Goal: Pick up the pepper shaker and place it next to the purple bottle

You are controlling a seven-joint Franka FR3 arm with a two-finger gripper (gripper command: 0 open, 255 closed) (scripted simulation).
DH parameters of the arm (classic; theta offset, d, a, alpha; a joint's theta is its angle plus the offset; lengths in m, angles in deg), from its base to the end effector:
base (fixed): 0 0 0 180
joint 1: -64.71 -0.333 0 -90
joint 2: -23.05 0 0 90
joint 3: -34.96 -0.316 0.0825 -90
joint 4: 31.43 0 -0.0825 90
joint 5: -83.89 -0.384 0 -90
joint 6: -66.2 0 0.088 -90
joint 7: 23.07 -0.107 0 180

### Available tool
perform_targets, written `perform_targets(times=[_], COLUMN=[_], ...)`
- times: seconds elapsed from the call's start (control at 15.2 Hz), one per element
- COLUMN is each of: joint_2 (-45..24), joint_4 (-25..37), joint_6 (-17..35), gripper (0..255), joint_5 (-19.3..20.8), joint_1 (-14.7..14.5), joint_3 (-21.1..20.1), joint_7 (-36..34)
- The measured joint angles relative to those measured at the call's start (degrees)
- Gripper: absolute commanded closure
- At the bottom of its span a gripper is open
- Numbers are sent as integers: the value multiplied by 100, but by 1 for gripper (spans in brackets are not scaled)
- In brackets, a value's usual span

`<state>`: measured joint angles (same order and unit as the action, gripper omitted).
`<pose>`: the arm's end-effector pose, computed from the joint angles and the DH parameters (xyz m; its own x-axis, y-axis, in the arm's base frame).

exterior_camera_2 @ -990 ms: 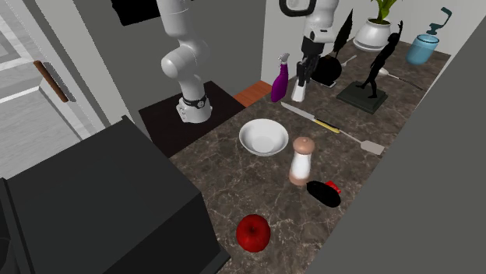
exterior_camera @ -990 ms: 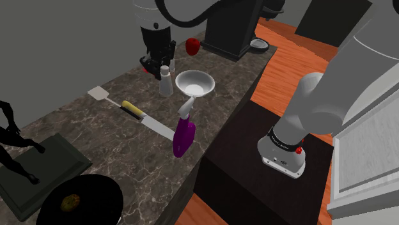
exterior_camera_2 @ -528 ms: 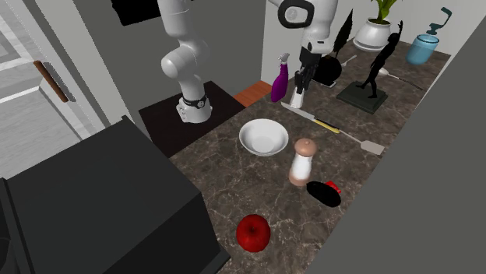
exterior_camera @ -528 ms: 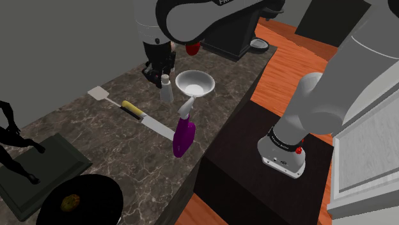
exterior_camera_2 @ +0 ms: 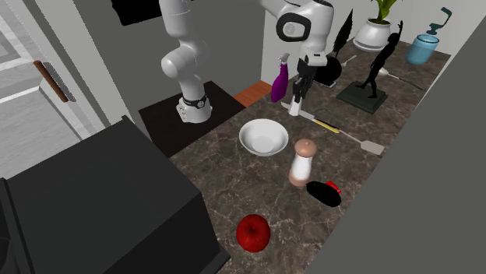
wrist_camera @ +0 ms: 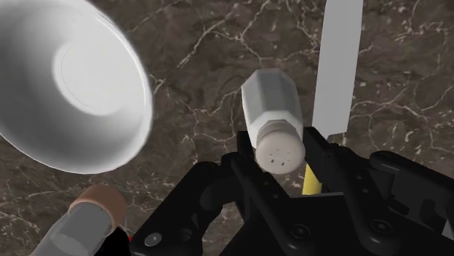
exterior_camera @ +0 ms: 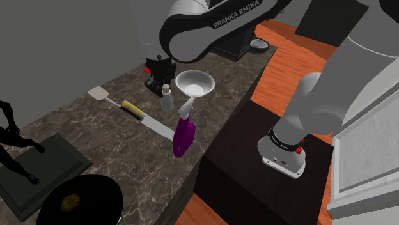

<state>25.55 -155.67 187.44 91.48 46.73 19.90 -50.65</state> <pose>0.4438 0.2824 0.4123 0.9851 0.1660 0.0440 0.1600 -0.9802 0.1163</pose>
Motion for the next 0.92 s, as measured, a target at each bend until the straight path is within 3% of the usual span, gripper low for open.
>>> perform_targets(times=[0.53, 0.92], joint_2=[-310, -340], joint_4=[-285, -320], joint_6=[571, 636], gripper=[255, 255], joint_5=[154, 172], joint_1=[-1, 0], joint_3=[-7, -6], joint_7=[-168, -184])
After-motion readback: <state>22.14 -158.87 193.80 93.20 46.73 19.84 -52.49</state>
